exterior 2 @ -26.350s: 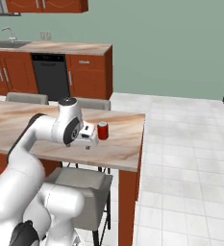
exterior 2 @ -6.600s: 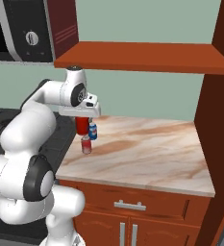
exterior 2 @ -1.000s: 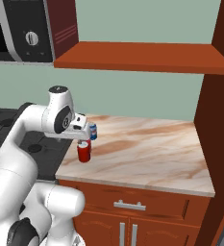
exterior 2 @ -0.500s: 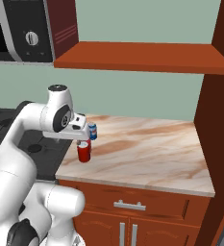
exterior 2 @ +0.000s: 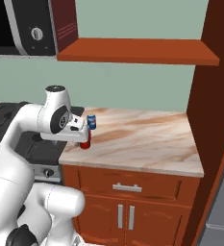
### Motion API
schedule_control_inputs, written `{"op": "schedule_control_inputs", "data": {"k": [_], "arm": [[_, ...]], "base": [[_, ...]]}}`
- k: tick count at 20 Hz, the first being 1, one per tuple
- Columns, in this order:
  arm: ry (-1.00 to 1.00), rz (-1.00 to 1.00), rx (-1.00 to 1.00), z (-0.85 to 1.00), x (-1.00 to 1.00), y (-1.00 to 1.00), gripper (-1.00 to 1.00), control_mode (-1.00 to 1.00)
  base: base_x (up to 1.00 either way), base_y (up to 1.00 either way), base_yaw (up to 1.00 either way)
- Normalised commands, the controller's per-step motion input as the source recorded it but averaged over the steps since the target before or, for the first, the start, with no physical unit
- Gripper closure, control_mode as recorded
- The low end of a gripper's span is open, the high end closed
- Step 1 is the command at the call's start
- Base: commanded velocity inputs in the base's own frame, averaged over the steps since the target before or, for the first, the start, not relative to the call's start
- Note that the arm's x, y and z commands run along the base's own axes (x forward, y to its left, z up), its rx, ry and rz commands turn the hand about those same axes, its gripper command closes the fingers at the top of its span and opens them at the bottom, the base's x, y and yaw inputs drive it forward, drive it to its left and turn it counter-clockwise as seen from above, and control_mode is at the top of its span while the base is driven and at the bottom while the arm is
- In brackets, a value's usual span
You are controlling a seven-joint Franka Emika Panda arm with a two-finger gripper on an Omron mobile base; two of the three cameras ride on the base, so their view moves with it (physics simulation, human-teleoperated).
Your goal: Four empty soda cans are scattered around the kitchen. Gather all the cans and cluster them next to the stove for recycling.
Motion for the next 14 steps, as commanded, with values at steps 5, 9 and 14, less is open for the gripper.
{"op": "schedule_control_inputs", "data": {"k": [5, 9, 14], "arm": [[0.0, 0.0, 0.0, 0.0, 0.0, 0.0, -1.0, 1.0], [0.0, 0.0, 0.0, 0.0, 0.0, 0.0, -1.0, 1.0], [0.0, 0.0, 0.0, 0.0, 0.0, 0.0, -1.0, 1.0]], "base": [[-0.68, -0.43, -0.32], [-0.23, -0.27, -0.54], [-0.01, -0.25, -0.63]]}}
